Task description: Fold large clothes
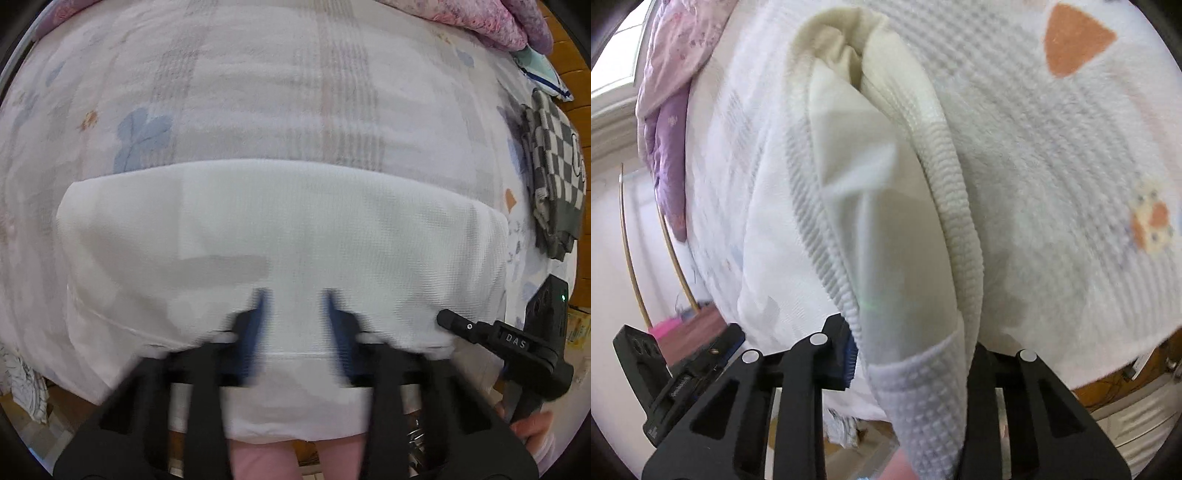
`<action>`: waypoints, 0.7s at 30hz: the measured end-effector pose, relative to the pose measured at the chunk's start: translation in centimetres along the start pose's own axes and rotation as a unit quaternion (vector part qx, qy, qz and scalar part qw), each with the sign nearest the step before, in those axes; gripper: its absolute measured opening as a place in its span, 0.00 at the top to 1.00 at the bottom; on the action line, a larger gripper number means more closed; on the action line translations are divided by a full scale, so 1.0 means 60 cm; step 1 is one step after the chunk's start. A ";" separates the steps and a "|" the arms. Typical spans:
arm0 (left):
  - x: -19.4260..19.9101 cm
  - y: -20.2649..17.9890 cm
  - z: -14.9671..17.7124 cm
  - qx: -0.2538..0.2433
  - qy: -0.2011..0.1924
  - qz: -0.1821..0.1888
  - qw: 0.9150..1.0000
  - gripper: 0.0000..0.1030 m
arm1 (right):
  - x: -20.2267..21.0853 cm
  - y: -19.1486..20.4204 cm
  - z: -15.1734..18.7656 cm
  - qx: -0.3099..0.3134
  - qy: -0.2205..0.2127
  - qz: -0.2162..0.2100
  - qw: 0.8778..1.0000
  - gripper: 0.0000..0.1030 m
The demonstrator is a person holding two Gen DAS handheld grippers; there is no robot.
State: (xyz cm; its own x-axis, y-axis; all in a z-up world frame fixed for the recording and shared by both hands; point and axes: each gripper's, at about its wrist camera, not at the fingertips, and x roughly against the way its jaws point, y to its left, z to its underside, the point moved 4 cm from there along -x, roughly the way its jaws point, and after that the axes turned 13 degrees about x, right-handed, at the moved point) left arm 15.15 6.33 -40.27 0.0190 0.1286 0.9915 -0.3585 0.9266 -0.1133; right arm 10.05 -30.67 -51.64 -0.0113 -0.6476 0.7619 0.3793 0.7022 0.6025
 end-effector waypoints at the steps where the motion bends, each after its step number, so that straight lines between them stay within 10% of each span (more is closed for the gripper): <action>1: 0.000 -0.002 -0.005 0.002 0.001 0.003 1.000 0.91 | 0.005 0.004 0.003 -0.017 -0.008 -0.004 1.000 0.74; 9: -0.052 -0.025 -0.099 -0.011 0.019 -0.006 1.000 0.99 | -0.007 0.015 0.035 -0.011 -0.013 0.008 1.000 0.75; 16: -0.198 -0.023 -0.163 -0.009 0.112 -0.047 0.993 0.98 | -0.011 0.010 0.046 -0.057 -0.020 0.000 0.998 0.74; 21: -0.171 -0.046 -0.151 -0.027 0.176 -0.092 0.980 1.00 | -0.013 0.010 0.049 -0.073 -0.010 0.007 0.997 0.74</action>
State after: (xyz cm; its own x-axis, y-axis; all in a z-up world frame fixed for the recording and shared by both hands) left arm 24.37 5.67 -50.72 0.4032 0.0632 0.9129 -0.2696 0.9615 0.0524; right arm 7.60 -28.85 -51.17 -0.0225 -0.6305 0.7758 0.5094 0.6605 0.5516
